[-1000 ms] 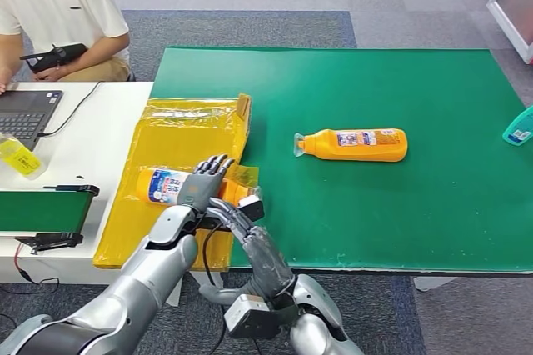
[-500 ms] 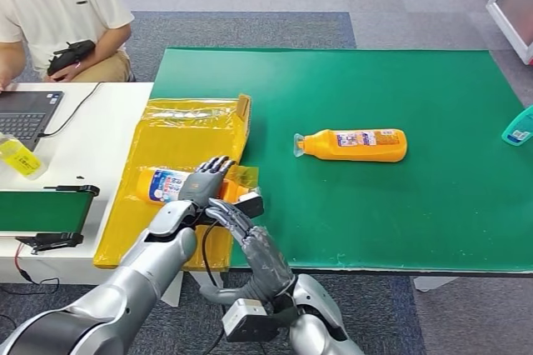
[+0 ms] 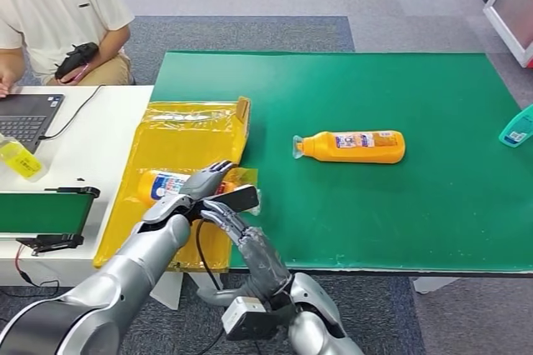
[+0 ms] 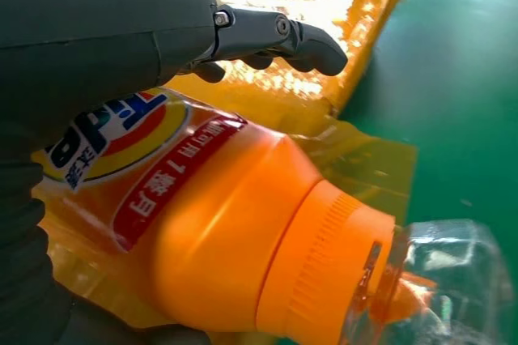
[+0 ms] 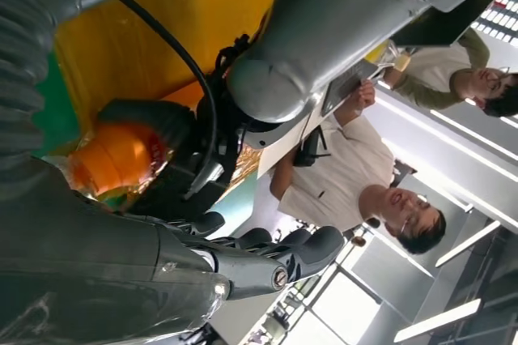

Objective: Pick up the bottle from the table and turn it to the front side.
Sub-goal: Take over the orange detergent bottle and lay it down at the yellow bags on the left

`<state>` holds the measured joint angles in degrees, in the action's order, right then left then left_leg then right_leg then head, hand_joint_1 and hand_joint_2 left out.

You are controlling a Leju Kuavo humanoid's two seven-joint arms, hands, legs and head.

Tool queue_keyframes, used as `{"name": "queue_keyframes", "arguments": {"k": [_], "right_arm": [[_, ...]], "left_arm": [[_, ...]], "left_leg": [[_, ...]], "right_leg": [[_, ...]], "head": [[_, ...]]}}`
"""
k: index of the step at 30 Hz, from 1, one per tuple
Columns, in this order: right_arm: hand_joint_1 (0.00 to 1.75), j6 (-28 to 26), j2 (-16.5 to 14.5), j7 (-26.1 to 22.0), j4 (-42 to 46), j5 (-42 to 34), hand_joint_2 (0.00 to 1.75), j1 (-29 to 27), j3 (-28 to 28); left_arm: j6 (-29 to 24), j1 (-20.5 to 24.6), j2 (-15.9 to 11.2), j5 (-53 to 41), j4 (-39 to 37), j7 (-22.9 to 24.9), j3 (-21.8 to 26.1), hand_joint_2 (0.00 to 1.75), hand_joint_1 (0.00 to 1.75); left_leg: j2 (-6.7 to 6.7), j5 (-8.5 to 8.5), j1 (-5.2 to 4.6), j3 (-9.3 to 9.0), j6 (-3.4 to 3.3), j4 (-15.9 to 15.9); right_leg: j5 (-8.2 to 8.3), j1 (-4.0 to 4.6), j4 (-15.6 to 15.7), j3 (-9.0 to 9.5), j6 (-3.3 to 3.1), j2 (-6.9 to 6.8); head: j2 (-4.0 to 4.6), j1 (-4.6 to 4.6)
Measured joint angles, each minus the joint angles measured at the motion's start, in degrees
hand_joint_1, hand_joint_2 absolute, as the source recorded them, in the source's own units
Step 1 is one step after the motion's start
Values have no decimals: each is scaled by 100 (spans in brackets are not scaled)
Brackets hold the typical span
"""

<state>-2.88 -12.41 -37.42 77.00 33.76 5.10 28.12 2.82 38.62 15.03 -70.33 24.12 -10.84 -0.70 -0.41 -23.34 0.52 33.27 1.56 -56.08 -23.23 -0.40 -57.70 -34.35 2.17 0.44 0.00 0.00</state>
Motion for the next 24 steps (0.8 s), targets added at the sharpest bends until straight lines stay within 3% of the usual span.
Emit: {"name": "queue_keyframes", "arguments": {"k": [3, 9, 24], "right_arm": [[0, 129, -17, -51, -161, -68, 175, 87, 18], [0, 204, -77, -60, -432, -146, 175, 236, 86], [0, 196, -85, -31, -564, -185, 175, 273, 117]], "left_arm": [[344, 29, -75, 203, -62, -358, 101, 175, 0], [614, 60, -127, 357, -139, -567, 99, 175, 0], [432, 13, -195, 691, -148, -800, -213, 175, 0]], "left_leg": [[-2, -24, 0, -67, -6, 5], [-3, -64, 0, -164, -10, 8], [-5, -67, -1, -171, -13, 8]], "right_leg": [[-33, 0, 1, 71, 4, -2], [-74, 0, 2, 169, 4, -3], [-78, -4, 3, 176, 8, -7]], "head": [[0, -1], [0, -1], [0, 0]]}}
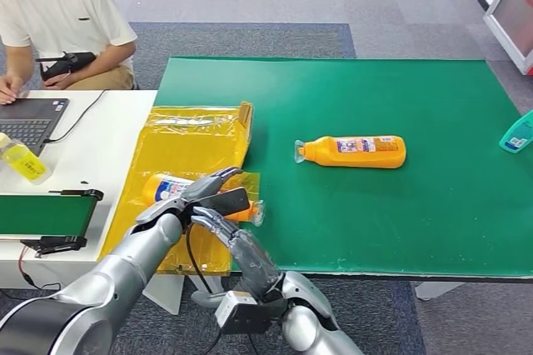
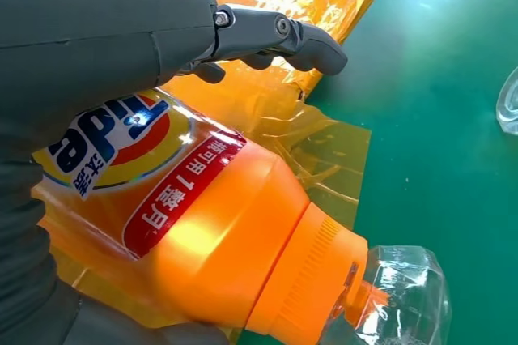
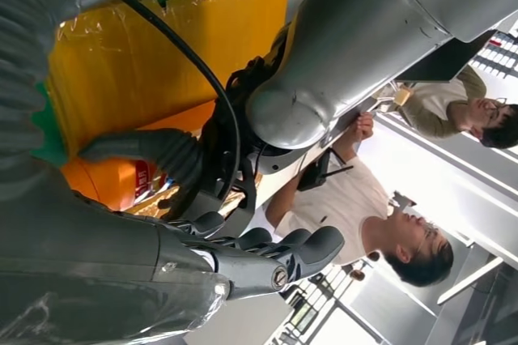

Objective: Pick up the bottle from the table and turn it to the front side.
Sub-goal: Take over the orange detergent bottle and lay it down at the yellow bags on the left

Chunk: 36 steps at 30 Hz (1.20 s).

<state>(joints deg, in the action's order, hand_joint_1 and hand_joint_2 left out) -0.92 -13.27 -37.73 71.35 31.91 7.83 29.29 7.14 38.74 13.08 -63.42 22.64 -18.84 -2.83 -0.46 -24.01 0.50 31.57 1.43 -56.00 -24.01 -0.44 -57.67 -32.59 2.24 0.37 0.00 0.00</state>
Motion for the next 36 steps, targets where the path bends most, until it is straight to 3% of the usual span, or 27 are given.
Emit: {"name": "queue_keyframes", "arguments": {"k": [8, 15, 19, 23, 29, 36], "right_arm": [[0, -8, 0, 8, -1, 1, 175, -2, 0], [0, -207, 5, 146, 74, 60, 175, -162, -26], [0, -367, 21, 297, 258, 232, 175, -299, -137], [0, -492, 22, 404, 496, 366, 175, -398, -248], [0, -587, 58, 521, 782, 452, 175, -564, -400], [0, -613, 107, 552, 845, 514, 175, -753, -558]], "left_arm": [[-61, -19, -14, 50, 2, -30, -64, 175, 0], [-840, -497, -22, 885, 380, -510, -72, 175, 0], [-1414, -1067, 110, 1142, 1318, -35, -121, 175, 0], [-1580, -1767, 280, 1223, 2541, 311, -164, 175, 0], [-1387, -2621, 408, 2003, 4219, 95, -309, 175, 0], [-1180, -3060, 388, 2915, 5343, -279, -454, 175, 0]], "left_leg": [[0, 0, 0, -1, 0, 0], [1, 0, 0, -1, 0, 0], [5, -1, -1, 12, 2, -1], [9, 3, -3, 47, 5, -2], [11, 16, -2, 109, 11, -3], [11, 16, -2, 137, 12, -3]], "right_leg": [[0, 0, 0, 0, 0, 0], [0, 0, 0, -14, 0, 1], [3, -1, 1, -36, -3, 6], [7, 0, 1, -77, -5, 7], [18, 1, -1, -135, -7, 8], [19, 2, -1, -161, -8, 9]], "head": [[0, 0], [0, -1], [0, -1], [0, 1], [0, 0], [0, -1]]}}
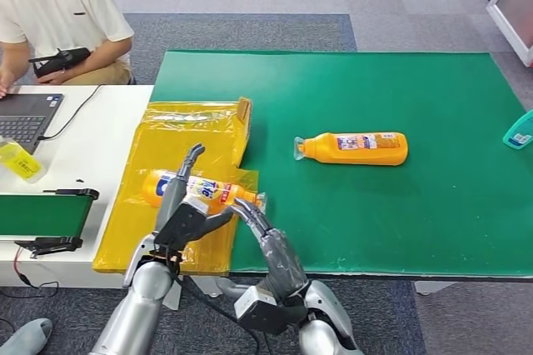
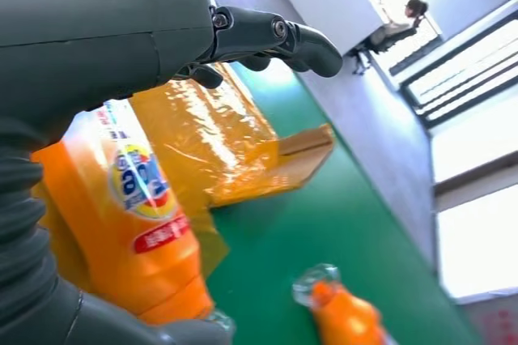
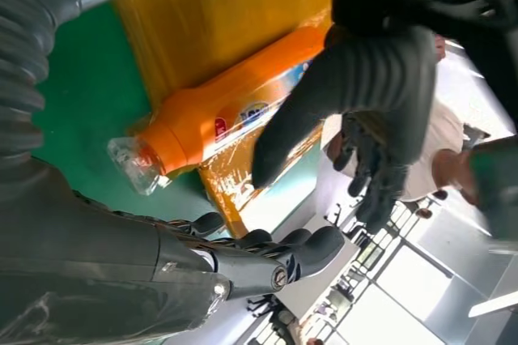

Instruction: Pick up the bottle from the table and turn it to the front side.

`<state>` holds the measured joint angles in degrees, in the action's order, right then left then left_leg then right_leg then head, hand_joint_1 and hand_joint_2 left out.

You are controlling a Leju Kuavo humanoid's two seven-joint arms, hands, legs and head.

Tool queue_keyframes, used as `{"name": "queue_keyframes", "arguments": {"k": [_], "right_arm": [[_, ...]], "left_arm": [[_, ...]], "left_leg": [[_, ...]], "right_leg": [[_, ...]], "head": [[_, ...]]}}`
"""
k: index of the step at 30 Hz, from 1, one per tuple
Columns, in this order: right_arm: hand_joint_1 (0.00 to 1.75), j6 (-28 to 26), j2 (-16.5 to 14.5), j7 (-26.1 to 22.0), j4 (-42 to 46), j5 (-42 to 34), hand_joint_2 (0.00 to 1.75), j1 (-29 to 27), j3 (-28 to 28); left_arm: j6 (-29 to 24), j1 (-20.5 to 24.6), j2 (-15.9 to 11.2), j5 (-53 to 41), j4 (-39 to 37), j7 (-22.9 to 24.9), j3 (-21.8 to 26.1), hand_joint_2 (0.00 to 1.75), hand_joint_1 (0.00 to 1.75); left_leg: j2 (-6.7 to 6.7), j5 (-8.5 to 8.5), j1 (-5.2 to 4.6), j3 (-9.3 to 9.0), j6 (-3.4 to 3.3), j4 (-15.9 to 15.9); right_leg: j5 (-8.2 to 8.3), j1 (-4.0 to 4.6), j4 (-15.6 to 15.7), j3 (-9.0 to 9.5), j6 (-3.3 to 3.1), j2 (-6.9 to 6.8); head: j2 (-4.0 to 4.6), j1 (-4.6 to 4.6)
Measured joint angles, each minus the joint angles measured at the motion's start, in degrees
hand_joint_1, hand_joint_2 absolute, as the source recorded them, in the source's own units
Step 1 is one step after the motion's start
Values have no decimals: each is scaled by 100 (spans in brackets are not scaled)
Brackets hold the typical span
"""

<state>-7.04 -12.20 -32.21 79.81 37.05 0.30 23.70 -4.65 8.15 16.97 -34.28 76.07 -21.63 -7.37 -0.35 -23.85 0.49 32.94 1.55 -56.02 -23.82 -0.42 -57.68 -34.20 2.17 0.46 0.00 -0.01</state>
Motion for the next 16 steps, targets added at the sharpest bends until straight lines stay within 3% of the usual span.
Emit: {"name": "queue_keyframes", "arguments": {"k": [16], "right_arm": [[0, -159, 22, 116, 227, 89, 175, -253, -194]], "left_arm": [[-13, -1134, -101, 792, 1791, -499, 48, 175, 0]], "left_leg": [[0, -1, 0, 9, -1, 0]], "right_leg": [[-1, 0, 1, -10, 1, 0]], "head": [[0, 1]]}}
